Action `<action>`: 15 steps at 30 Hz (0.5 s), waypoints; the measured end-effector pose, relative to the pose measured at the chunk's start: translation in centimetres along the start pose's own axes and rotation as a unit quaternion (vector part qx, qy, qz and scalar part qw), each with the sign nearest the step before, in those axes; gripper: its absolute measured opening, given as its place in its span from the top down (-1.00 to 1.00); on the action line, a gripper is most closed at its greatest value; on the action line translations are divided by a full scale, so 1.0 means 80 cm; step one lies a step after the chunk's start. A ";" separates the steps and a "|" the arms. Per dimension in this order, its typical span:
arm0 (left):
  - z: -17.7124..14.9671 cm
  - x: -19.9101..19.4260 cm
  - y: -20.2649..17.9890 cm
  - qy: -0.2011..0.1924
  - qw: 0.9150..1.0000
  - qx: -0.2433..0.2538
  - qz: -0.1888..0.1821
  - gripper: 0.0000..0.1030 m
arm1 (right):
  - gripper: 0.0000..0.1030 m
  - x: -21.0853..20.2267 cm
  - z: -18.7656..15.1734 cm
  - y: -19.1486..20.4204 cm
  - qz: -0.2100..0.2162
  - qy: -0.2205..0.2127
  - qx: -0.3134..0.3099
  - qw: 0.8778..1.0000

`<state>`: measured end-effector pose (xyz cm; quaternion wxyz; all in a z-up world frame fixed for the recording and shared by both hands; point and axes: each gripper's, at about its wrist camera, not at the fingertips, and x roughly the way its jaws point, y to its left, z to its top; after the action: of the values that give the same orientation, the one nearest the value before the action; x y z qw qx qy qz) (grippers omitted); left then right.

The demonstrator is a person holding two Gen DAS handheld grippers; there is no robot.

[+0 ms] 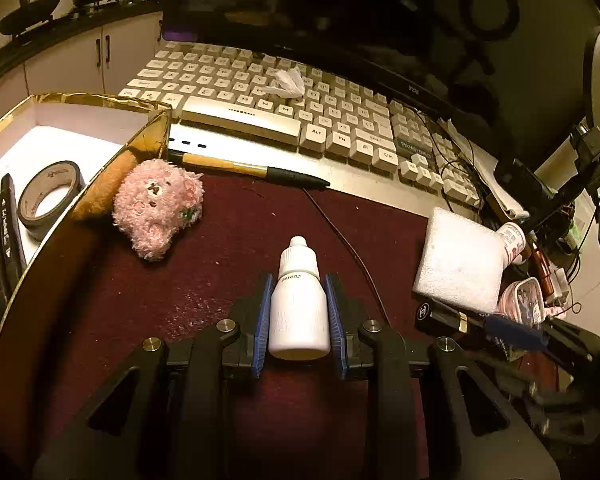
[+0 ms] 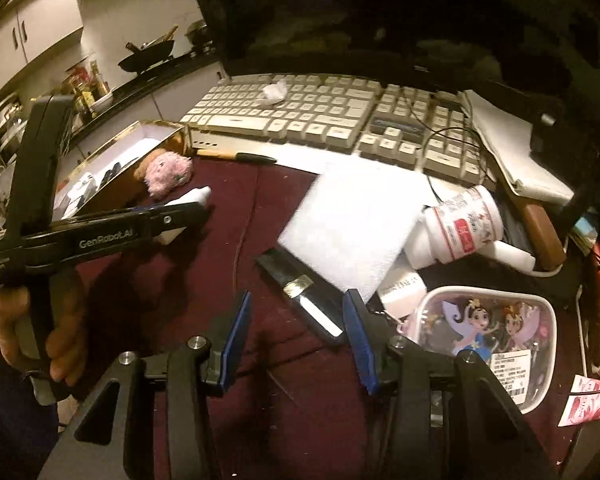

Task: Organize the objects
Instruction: 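Grasp the small white dropper bottle with the left tool while the right tool grasps a black-gold tube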

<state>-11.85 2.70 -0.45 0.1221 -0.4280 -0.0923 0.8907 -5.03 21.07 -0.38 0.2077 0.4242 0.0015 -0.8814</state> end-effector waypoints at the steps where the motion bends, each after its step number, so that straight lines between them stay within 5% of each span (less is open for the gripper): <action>1: 0.000 0.000 0.000 0.000 1.000 0.000 0.000 0.50 | 0.10 0.000 0.000 0.007 0.006 0.004 -0.010 1.000; 7: 0.001 -0.002 0.002 -0.007 1.000 -0.006 -0.003 0.50 | 0.09 0.008 0.014 0.006 -0.026 -0.008 -0.010 1.000; 15: 0.002 -0.004 0.008 -0.012 1.000 -0.020 -0.011 0.51 | 0.10 0.020 -0.009 0.008 0.011 0.014 0.026 1.000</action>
<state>-11.92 1.98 -0.29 0.1224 -0.4187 -0.1158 0.8923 -5.15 20.06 -1.97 0.2063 0.4420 -0.0228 -0.8727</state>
